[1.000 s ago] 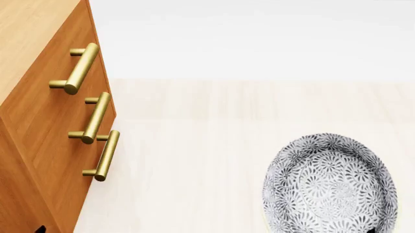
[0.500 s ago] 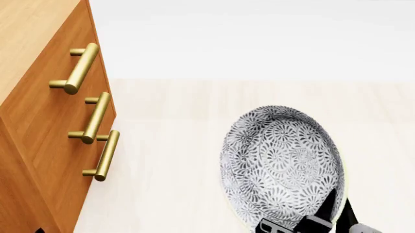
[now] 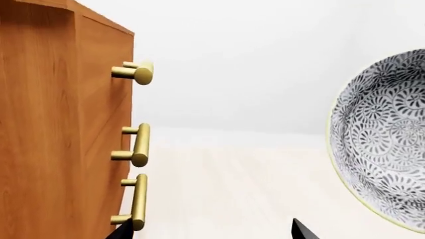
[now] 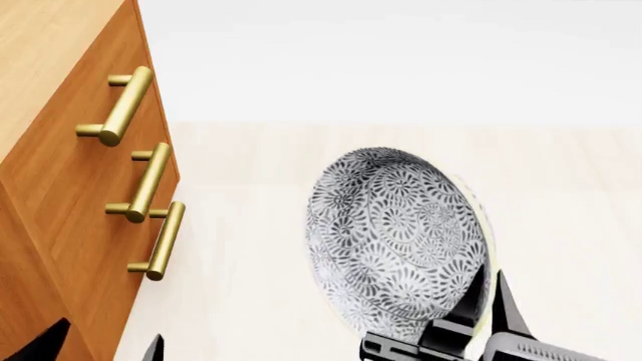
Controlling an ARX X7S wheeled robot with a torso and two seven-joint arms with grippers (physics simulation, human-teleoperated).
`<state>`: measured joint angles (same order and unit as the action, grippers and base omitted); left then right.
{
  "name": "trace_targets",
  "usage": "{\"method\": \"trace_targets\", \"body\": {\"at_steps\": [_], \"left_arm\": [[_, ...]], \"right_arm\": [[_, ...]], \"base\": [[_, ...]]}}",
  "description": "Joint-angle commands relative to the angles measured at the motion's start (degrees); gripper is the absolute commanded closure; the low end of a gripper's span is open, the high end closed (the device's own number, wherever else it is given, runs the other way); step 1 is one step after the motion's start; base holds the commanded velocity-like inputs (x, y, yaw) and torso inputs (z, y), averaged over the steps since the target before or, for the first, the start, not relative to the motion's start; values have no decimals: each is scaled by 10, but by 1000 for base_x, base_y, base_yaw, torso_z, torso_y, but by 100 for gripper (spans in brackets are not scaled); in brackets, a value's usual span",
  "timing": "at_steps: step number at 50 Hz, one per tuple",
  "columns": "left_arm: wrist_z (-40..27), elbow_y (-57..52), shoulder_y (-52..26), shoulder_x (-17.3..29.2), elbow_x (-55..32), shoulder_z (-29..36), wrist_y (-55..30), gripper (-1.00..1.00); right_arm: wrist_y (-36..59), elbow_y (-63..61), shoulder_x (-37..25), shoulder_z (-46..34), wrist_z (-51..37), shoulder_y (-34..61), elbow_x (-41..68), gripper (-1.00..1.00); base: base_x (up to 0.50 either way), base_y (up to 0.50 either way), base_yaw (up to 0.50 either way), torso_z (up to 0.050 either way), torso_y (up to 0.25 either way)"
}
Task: Put the bowl on top of the cabinet.
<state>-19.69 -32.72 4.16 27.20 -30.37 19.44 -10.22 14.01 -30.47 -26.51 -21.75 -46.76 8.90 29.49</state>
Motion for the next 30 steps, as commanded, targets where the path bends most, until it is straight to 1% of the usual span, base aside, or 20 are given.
{"method": "trace_targets", "body": {"at_steps": [1, 3, 5, 6, 8, 9, 10, 11, 17, 28, 30], "left_arm": [[-49, -55, -57, 9, -18, 14, -105, -100], [-61, -58, -83, 7, -28, 16, -139, -100], [-60, -66, -95, 9, -43, 20, -157, -100], [-49, -76, -104, 12, -75, 21, -175, -100], [-68, -83, -113, 10, -65, 27, -192, -100], [-70, -90, -122, 8, -73, 31, -204, -100], [-72, -95, -129, 8, -78, 33, -214, -100], [-77, -101, -136, 7, -79, 38, -225, -100], [-106, -124, -175, 1, -89, 54, -283, -100], [-133, -152, -200, -3, -105, 59, -321, -100], [-135, -151, -205, -4, -104, 62, -326, -100]], "right_arm": [[-14, -9, -3, -6, 7, 3, -26, 100], [-18, -1, 0, -7, 11, 6, -27, 100], [-28, 3, 0, -10, 18, 8, -33, 100], [-63, 20, 1, -17, 42, 11, -50, 100], [-57, 40, 8, -17, 42, 22, -47, 100], [-58, 49, 10, -18, 48, 26, -43, 100], [-48, 53, 13, -16, 36, 29, -45, 100], [-46, 56, 13, -15, 47, 33, -30, 100], [-54, 76, 19, -23, 57, 49, -42, 100], [-72, 154, 39, -43, 100, 102, -56, 100], [-94, 186, 47, -47, 131, 115, -49, 100]], "base": [[0, 0, 0, 0, 0], [0, 0, 0, 0, 0], [0, 0, 0, 0, 0], [0, 0, 0, 0, 10], [0, 0, 0, 0, 0], [0, 0, 0, 0, 0], [0, 0, 0, 0, 0], [0, 0, 0, 0, 0], [0, 0, 0, 0, 0], [0, 0, 0, 0, 0], [0, 0, 0, 0, 0]]}}
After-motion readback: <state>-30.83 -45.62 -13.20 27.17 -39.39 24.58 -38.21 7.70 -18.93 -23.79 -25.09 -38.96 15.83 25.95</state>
